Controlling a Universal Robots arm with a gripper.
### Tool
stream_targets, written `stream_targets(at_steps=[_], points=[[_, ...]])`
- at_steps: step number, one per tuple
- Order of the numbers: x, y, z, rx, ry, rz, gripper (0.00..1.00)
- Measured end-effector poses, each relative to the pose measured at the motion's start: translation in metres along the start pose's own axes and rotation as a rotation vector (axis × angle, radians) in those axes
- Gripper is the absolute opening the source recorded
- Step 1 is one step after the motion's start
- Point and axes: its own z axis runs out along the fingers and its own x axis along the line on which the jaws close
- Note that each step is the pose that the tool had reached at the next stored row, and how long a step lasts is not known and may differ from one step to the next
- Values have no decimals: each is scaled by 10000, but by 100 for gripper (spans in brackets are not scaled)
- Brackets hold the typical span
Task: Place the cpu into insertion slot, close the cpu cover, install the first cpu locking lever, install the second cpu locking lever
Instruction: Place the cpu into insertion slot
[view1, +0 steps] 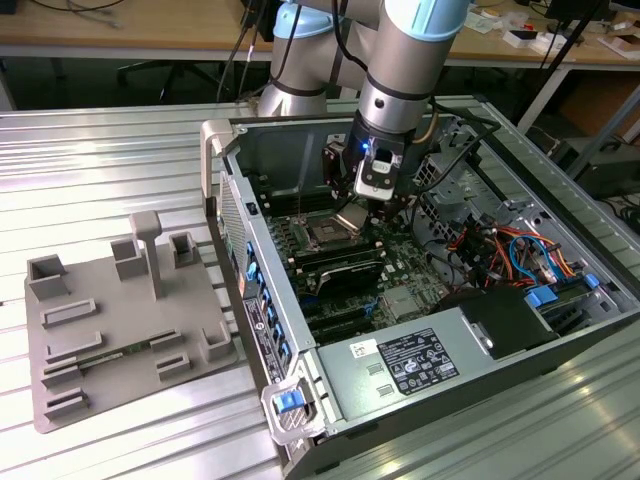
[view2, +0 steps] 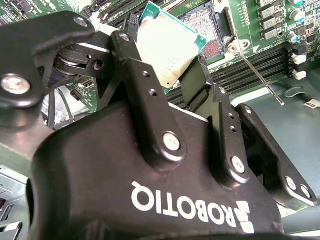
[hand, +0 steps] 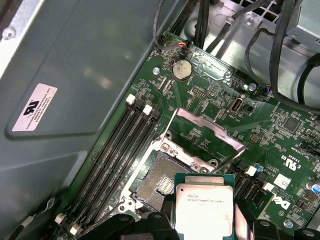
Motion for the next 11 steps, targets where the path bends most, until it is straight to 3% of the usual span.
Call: stream_targets(at_steps=[11], points=[[0,0,7,2,0,73,55]])
